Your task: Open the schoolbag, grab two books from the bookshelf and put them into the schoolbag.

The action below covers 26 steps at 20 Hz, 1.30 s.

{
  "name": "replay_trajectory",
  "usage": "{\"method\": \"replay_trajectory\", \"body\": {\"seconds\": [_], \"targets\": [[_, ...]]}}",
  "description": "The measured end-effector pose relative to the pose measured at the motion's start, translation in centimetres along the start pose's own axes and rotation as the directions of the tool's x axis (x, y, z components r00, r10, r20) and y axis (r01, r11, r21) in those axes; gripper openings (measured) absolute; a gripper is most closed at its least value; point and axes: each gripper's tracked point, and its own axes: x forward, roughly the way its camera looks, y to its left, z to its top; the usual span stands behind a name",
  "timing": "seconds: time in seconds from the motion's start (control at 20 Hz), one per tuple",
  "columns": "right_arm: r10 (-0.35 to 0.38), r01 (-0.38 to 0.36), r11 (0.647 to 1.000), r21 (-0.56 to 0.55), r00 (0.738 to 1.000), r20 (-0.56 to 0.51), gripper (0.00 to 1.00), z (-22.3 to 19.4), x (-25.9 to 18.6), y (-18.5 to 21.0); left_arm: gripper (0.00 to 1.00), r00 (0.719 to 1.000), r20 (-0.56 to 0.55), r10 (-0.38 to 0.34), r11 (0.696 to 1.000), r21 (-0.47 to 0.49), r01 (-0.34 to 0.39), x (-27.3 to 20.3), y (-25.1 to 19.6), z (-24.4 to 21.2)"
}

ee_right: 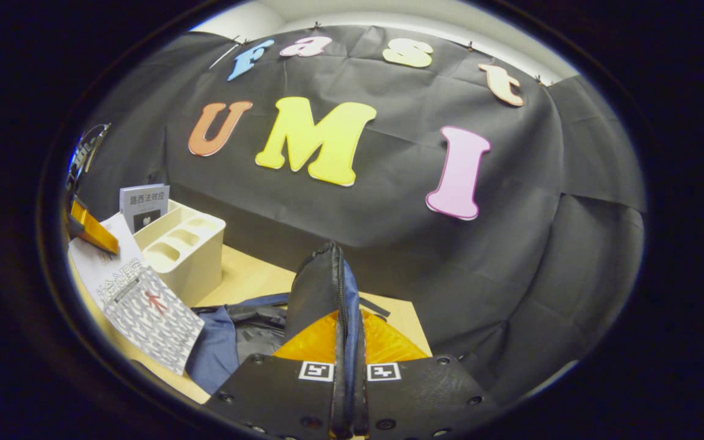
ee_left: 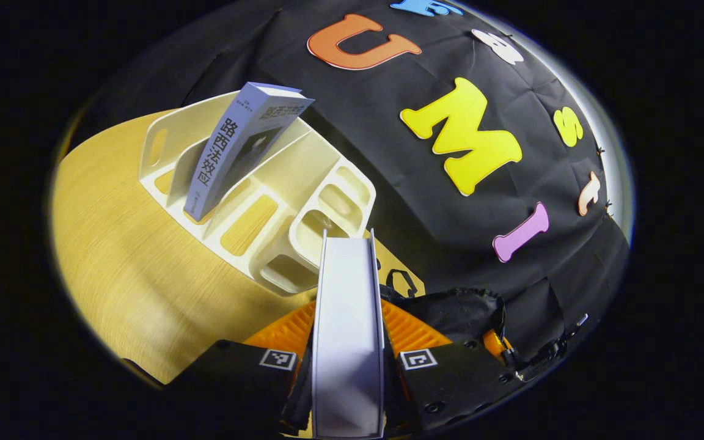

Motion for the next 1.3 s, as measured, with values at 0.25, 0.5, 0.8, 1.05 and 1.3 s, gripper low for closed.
{"method": "replay_trajectory", "body": {"seconds": [0.25, 0.5, 0.8, 1.05, 1.3], "targets": [[0.03, -0.03, 1.0, -0.001, 0.999, 0.022, 0.05, 0.9, -0.1, 0.6, 0.47, 0.999, 0.026, -0.02, 1.0, -0.019, 0.02, 4.4, -3.4, -1.4], [0.032, -0.033, 0.998, 0.053, 0.999, 0.018, 0.05, 0.5, 0.1, 0.2, 0.47, 0.998, -0.045, -0.053, 0.997, -0.053, 0.051, 8.6, -6.4, -5.3], [0.016, -0.014, 0.996, 0.083, 1.0, -0.017, 0.05, -0.5, 0.5, -1.1, 0.47, 0.99, -0.093, -0.107, 0.982, -0.168, 0.09, 13.9, -8.8, -8.7], [0.003, -0.002, 0.998, 0.068, 1.0, -0.004, 0.05, -0.6, 0.0, -1.5, 0.53, 0.99, -0.095, -0.101, 0.984, -0.159, 0.086, 16.8, -7.8, -11.4], [0.034, -0.035, 0.997, 0.062, 0.999, 0.029, 0.05, 0.3, -0.6, 0.1, 0.49, 0.991, -0.045, -0.127, 0.992, -0.014, 0.126, 18.2, -8.7, -13.3]]}}
